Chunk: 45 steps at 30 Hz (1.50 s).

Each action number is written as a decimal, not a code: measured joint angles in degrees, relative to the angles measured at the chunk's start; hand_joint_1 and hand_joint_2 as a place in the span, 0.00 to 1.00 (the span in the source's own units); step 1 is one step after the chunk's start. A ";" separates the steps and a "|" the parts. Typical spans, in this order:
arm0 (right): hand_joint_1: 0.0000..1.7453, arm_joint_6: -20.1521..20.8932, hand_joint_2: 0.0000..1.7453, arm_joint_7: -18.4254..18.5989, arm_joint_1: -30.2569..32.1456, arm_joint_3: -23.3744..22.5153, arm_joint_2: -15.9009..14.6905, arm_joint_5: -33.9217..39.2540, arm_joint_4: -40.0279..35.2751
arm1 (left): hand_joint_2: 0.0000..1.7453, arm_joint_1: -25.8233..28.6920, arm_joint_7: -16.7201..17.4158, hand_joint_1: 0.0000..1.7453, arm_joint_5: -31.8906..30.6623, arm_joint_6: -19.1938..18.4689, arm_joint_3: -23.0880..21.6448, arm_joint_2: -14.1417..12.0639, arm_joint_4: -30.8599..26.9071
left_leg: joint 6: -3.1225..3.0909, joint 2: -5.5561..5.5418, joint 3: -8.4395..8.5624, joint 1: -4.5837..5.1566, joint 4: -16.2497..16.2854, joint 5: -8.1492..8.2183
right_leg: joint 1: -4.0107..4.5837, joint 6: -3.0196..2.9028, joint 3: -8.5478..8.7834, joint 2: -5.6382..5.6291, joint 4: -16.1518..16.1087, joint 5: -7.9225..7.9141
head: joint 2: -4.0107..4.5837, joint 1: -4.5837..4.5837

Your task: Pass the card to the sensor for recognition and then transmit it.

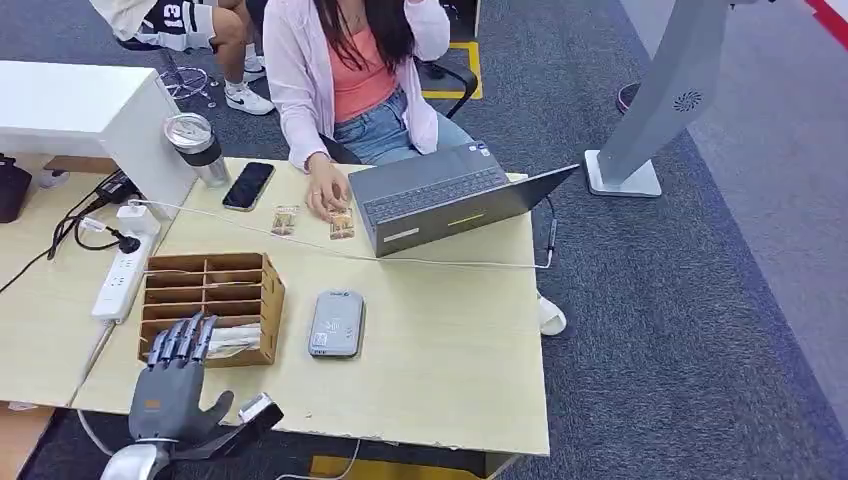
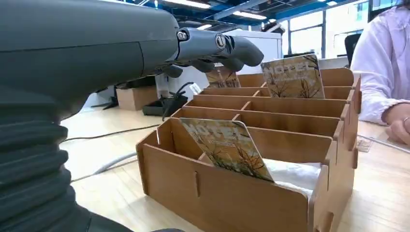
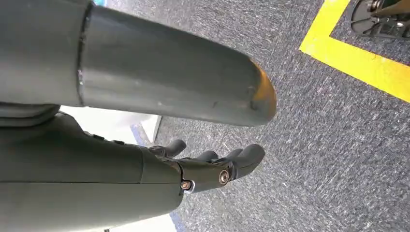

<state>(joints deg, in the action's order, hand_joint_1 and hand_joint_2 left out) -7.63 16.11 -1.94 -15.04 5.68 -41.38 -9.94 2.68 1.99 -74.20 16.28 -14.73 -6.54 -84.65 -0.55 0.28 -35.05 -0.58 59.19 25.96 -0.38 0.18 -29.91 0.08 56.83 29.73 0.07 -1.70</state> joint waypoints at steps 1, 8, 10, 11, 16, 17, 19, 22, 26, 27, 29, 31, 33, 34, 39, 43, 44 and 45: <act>0.00 0.04 0.00 0.00 0.00 0.00 0.00 -0.02 0.00 | 1.00 -0.07 0.00 0.00 0.02 0.00 0.02 -0.02 0.00 | 0.00 0.00 0.00 0.00 0.00 0.00 | 0.00 0.00 0.00 0.00 0.00 0.00 | 0.00 0.00; 0.00 0.42 0.00 0.00 -0.01 0.00 0.00 -0.55 0.00 | 1.00 -1.27 0.02 0.00 0.31 0.00 0.15 -0.04 0.11 | 0.00 0.00 0.00 0.00 0.00 0.00 | 0.00 0.00 0.01 0.00 0.00 0.00 | 0.00 0.00; 0.00 0.44 0.00 0.00 0.00 0.00 0.00 -0.61 0.00 | 1.00 -1.80 0.02 0.00 0.31 -0.02 0.17 -0.09 0.13 | 0.00 0.00 0.00 0.00 0.00 0.00 | 0.00 0.00 0.01 0.00 0.00 0.00 | 0.00 0.00; 0.00 0.44 0.00 0.00 -0.01 0.00 0.00 -0.61 0.00 | 1.00 -2.00 0.04 0.00 0.33 -0.04 0.20 -0.11 0.13 | 0.00 -0.01 0.00 0.00 0.00 0.00 | 0.00 0.00 0.01 0.00 0.00 0.00 | 0.00 0.00; 0.00 0.50 0.00 0.15 -0.01 0.00 0.00 -1.03 0.00 | 1.00 -2.81 0.07 0.00 0.35 -0.39 0.20 -0.13 0.53 | 0.00 0.00 0.00 0.00 0.00 -0.01 | 0.00 0.00 0.01 0.00 0.00 0.00 | 0.00 0.00; 0.00 0.59 0.00 0.15 -0.02 0.00 0.00 -1.05 0.00 | 1.00 -3.03 0.07 0.00 0.35 -0.46 0.22 -0.13 0.68 | 0.00 -0.01 0.00 0.00 0.00 -0.01 | 0.00 0.00 0.01 0.01 0.01 0.00 | 0.00 0.00; 0.00 0.79 0.00 0.15 -0.01 0.00 0.00 -1.22 0.00 | 1.00 -3.42 0.13 0.00 0.44 -0.70 0.24 -0.13 1.05 | 0.00 -0.01 0.00 0.00 0.00 -0.01 | 0.00 0.00 0.01 0.00 0.01 0.00 | 0.00 0.00; 0.00 1.05 0.00 0.15 -0.02 0.00 0.00 -1.33 0.00 | 1.00 -3.92 0.13 0.00 0.50 -0.76 0.26 -0.13 1.55 | 0.00 -0.01 0.00 0.00 0.00 -0.01 | 0.00 0.00 0.00 0.00 0.01 0.00 | 0.00 0.00; 0.00 1.16 0.00 0.15 -0.01 0.00 0.00 -1.60 0.00 | 1.00 -4.10 0.15 0.00 0.52 -0.79 0.31 -0.13 1.77 | 0.00 0.00 0.00 0.00 0.00 -0.01 | 0.00 0.00 0.00 0.00 0.01 0.00 | 0.00 0.00; 0.00 1.20 0.00 0.15 -0.02 0.00 0.00 -1.64 0.00 | 1.00 -4.10 0.15 0.00 0.52 -0.79 0.31 -0.13 1.86 | 0.00 0.00 0.00 0.00 0.00 -0.01 | 0.00 0.00 0.00 0.00 0.01 0.00 | 0.00 0.00; 0.00 1.25 0.00 0.15 -0.02 0.00 0.00 -1.75 0.00 | 1.00 -4.12 0.44 0.00 0.57 -0.83 0.33 -0.13 2.03 | 0.00 0.00 0.00 0.00 0.00 -0.01 | 0.00 0.00 0.00 0.00 0.01 0.00 | 0.00 0.00; 0.00 1.27 0.00 0.15 -0.02 0.00 0.00 -1.81 0.00 | 1.00 -4.15 0.81 0.00 0.57 -0.87 0.33 -0.13 2.27 | 0.00 0.00 0.00 0.00 0.00 -0.01 | 0.00 0.00 0.00 0.00 0.01 0.00 | 0.00 0.00; 0.00 1.29 0.00 0.13 -0.02 0.00 0.00 -1.88 -0.02 | 1.00 -4.25 1.01 1.00 0.57 -0.87 0.35 -0.13 2.62 | 0.00 0.00 0.00 0.00 0.00 -0.01 | 0.00 0.00 0.00 0.00 0.01 0.00 | 0.00 0.00; 0.00 1.27 0.00 0.13 -0.02 0.00 0.00 -1.90 -0.02 | 1.00 -4.29 1.01 1.00 0.57 -0.87 0.35 -0.13 2.78 | 0.00 0.00 0.00 0.00 0.00 -0.01 | 0.00 0.00 0.00 0.00 0.01 0.00 | 0.00 0.00; 0.00 1.27 0.00 -0.04 -0.03 0.00 0.00 -2.23 -0.02 | 1.00 -4.62 1.09 1.00 0.33 -1.42 0.39 -0.13 3.61 | 0.00 0.00 0.00 0.00 0.00 -0.01 | 0.00 0.00 0.01 0.00 0.01 0.00 | 0.00 0.02; 0.00 1.29 0.00 -0.04 -0.02 0.00 0.00 -2.43 -0.02 | 1.00 -4.76 1.07 1.00 0.59 -1.81 0.46 -0.20 4.28 | 0.00 -0.01 -0.01 0.00 0.00 -0.01 | 0.00 0.00 0.01 0.00 0.01 0.00 | 0.00 0.00; 0.00 1.29 0.00 -0.09 -0.02 0.00 0.00 -2.45 -0.02 | 1.00 -4.79 1.05 1.00 0.77 -1.84 0.48 -0.24 4.44 | 0.00 -0.01 -0.01 0.00 0.00 -0.01 | 0.00 0.00 0.01 0.00 0.01 0.00 | 0.00 0.00; 0.00 1.31 0.00 -0.11 -0.02 0.00 0.00 -2.49 -0.02 | 1.00 -4.79 0.94 1.00 0.92 -1.84 0.50 -0.28 4.55 | 0.00 -0.01 -0.01 0.00 0.00 -0.01 | 0.00 0.00 0.01 0.00 0.01 0.00 | 0.00 0.00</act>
<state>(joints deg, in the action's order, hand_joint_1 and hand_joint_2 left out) -6.32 16.00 -1.96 -15.04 5.68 -43.87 -9.97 -2.10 2.93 -73.29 14.45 -14.23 -6.82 -80.11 -0.54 0.28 -35.05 -0.58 59.19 25.96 -0.38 0.18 -29.90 0.08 56.84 29.73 0.07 -1.70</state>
